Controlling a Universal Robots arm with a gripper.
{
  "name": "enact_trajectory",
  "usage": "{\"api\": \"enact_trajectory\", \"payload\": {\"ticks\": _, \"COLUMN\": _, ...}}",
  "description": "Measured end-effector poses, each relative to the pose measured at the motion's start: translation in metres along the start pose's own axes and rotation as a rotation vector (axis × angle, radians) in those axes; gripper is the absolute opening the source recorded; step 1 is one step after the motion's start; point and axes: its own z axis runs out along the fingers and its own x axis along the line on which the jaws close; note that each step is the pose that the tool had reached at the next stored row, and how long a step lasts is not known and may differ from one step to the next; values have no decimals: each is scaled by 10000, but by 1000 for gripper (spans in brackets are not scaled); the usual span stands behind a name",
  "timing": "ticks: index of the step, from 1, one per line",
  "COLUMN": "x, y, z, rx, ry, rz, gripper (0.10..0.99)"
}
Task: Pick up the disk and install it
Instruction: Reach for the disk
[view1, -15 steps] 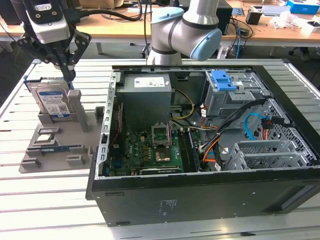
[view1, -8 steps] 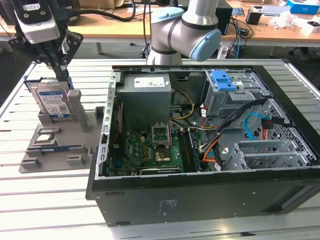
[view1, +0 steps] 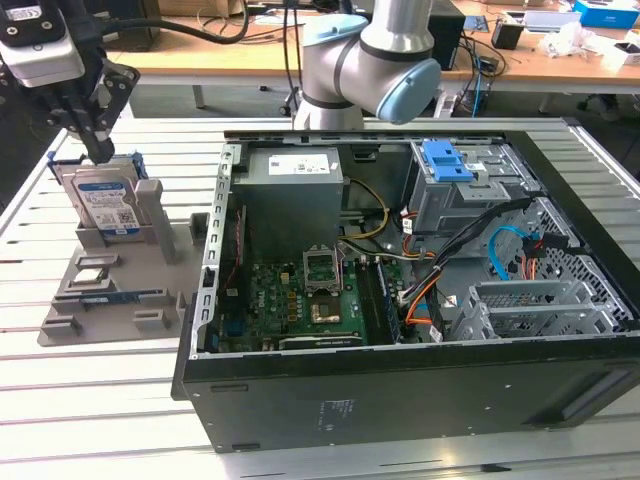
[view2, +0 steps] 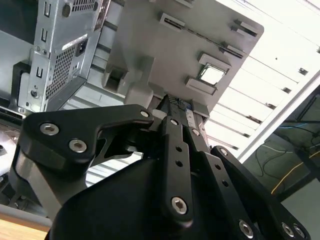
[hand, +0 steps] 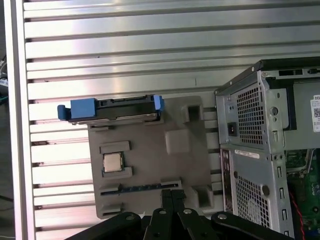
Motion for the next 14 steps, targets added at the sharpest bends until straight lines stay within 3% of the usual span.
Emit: {"api": "enact_trajectory", "payload": {"ticks": 14, "x": 358, "y": -26, "z": -9, "rx": 0, "ry": 0, "rz": 2, "gripper": 106}}
